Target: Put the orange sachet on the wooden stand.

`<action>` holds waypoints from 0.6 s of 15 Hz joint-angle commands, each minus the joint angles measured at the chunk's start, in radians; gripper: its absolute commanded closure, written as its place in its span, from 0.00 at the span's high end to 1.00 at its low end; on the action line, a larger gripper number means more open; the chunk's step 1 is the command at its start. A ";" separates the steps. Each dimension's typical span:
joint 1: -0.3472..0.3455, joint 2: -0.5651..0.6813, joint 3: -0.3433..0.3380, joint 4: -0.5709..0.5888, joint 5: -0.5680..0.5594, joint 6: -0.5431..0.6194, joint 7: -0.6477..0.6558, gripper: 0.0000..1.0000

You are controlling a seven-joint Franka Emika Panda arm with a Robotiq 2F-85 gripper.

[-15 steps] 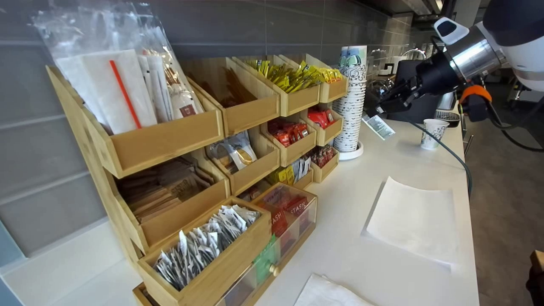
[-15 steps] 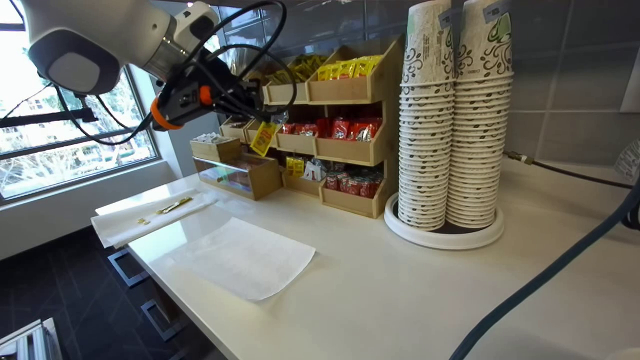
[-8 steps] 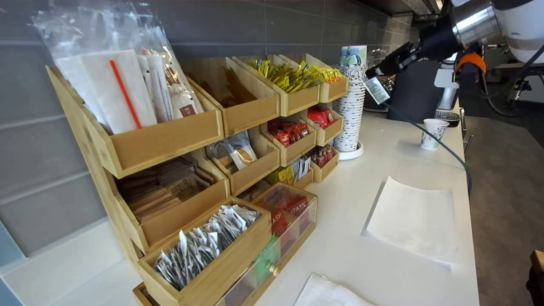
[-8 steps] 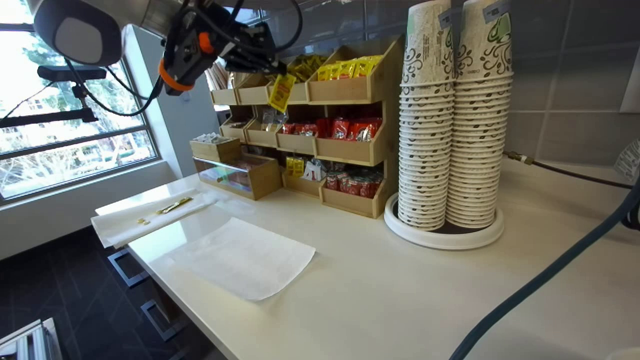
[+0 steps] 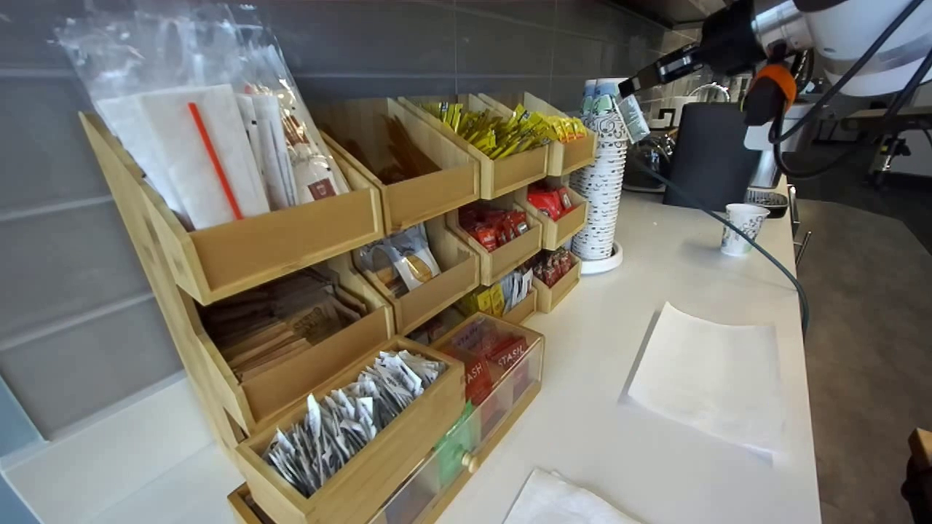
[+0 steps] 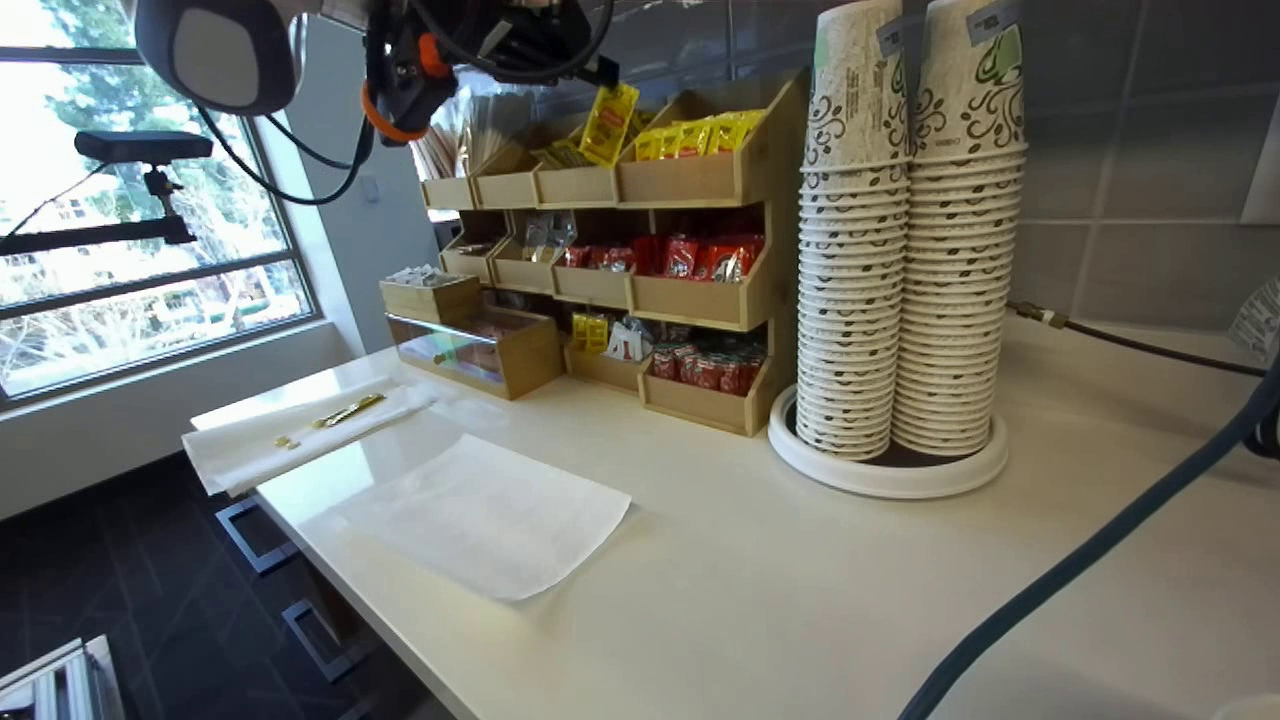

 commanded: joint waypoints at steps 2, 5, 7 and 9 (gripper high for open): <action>0.000 0.033 0.000 0.037 0.000 0.003 0.036 0.00; 0.001 0.044 0.001 0.042 0.000 0.003 0.039 0.01; 0.001 0.043 0.001 0.041 0.000 0.003 0.039 0.01; 0.001 0.043 0.000 0.041 0.000 0.003 0.039 0.01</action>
